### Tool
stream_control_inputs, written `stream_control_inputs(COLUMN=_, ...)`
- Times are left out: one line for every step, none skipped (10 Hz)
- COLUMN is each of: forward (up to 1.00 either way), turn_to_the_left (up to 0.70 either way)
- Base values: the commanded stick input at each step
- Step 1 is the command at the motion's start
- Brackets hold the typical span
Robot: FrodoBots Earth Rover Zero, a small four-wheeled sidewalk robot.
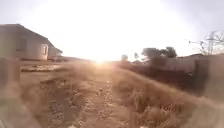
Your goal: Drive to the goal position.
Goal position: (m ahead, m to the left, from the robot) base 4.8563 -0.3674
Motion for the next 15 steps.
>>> stream_control_inputs(forward=0.70, turn_to_the_left=0.00)
stream_control_inputs(forward=0.70, turn_to_the_left=0.00)
stream_control_inputs(forward=0.70, turn_to_the_left=0.00)
stream_control_inputs(forward=0.70, turn_to_the_left=0.00)
stream_control_inputs(forward=0.70, turn_to_the_left=0.00)
stream_control_inputs(forward=0.70, turn_to_the_left=0.00)
stream_control_inputs(forward=0.70, turn_to_the_left=0.00)
stream_control_inputs(forward=0.70, turn_to_the_left=0.00)
stream_control_inputs(forward=0.70, turn_to_the_left=0.00)
stream_control_inputs(forward=0.70, turn_to_the_left=0.00)
stream_control_inputs(forward=0.70, turn_to_the_left=0.00)
stream_control_inputs(forward=0.70, turn_to_the_left=0.10)
stream_control_inputs(forward=0.70, turn_to_the_left=0.35)
stream_control_inputs(forward=0.70, turn_to_the_left=0.29)
stream_control_inputs(forward=0.70, turn_to_the_left=0.12)
